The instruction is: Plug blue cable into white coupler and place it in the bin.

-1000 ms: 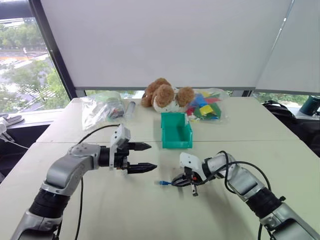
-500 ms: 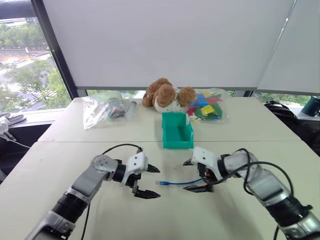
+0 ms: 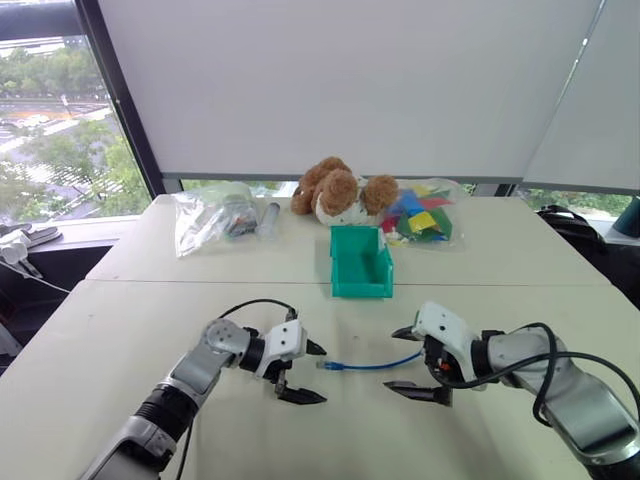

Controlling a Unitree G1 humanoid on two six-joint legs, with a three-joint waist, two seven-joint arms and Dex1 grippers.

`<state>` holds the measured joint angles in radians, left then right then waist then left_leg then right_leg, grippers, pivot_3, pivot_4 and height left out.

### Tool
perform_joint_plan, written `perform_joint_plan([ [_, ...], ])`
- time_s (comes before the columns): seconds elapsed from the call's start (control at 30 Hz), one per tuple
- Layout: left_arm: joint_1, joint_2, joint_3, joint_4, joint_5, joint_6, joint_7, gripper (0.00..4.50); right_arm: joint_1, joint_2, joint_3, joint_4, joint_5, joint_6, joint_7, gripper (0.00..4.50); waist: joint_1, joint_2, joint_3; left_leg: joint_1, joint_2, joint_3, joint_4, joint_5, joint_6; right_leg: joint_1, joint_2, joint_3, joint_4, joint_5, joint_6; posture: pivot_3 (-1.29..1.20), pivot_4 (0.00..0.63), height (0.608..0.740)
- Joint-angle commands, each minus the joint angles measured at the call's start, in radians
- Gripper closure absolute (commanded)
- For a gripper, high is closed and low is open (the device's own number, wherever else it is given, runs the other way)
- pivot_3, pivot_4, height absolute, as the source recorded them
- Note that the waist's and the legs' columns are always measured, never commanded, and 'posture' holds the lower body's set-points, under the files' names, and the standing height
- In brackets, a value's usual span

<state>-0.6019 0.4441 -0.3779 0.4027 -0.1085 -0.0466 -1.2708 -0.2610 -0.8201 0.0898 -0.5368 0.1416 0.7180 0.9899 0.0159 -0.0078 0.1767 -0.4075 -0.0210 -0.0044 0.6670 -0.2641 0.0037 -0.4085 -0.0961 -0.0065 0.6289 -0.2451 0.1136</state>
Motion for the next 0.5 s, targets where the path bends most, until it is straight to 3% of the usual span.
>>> perform_joint_plan([
  [0.03, 0.011, -0.004, -0.005, 0.008, 0.034, -0.003, 0.016, 1.78, 0.014, -0.036, -0.037, -0.046, 0.012, 0.007, -0.019, 0.00, -0.001, 0.000, 0.000, 0.000, 0.000, 0.000, 0.000, 0.000, 0.000, 0.000, 0.000, 0.000, 0.000, 0.000, 0.000, 0.00, 0.150, 0.740],
  [0.17, 0.018, -0.001, -0.003, 0.004, 0.039, -0.008, 0.013, 3.79, 0.036, -0.055, -0.070, -0.066, 0.043, 0.021, -0.029, 0.00, -0.002, 0.000, 0.000, 0.000, 0.000, 0.000, 0.000, 0.000, 0.000, 0.000, 0.000, 0.000, 0.000, 0.000, 0.000, 0.00, 0.150, 0.740],
  [0.23, 0.016, 0.004, 0.003, 0.001, 0.041, -0.007, 0.017, 4.47, 0.050, -0.044, -0.105, -0.097, 0.087, 0.053, -0.036, 0.00, -0.002, 0.000, 0.000, 0.000, 0.000, 0.000, 0.000, 0.000, 0.000, 0.000, 0.000, 0.000, 0.000, 0.000, 0.000, 0.00, 0.150, 0.740],
  [0.37, -0.015, 0.004, 0.059, -0.029, 0.003, 0.015, 0.039, 4.47, 0.103, 0.012, -0.194, -0.177, 0.227, 0.167, -0.063, 0.00, -0.002, 0.000, 0.000, 0.000, 0.000, 0.000, 0.000, 0.000, 0.000, 0.000, 0.000, 0.000, 0.000, 0.000, 0.000, 0.00, 0.150, 0.740],
  [0.5, -0.070, -0.003, 0.137, -0.089, -0.063, 0.062, 0.063, 4.47, 0.124, 0.136, -0.275, -0.217, 0.375, 0.303, -0.149, 0.00, -0.003, -0.001, 0.000, -0.001, 0.001, -0.001, 0.000, 0.000, 0.000, -0.001, 0.000, 0.000, 0.000, 0.000, 0.000, 0.00, 0.150, 0.740],
])
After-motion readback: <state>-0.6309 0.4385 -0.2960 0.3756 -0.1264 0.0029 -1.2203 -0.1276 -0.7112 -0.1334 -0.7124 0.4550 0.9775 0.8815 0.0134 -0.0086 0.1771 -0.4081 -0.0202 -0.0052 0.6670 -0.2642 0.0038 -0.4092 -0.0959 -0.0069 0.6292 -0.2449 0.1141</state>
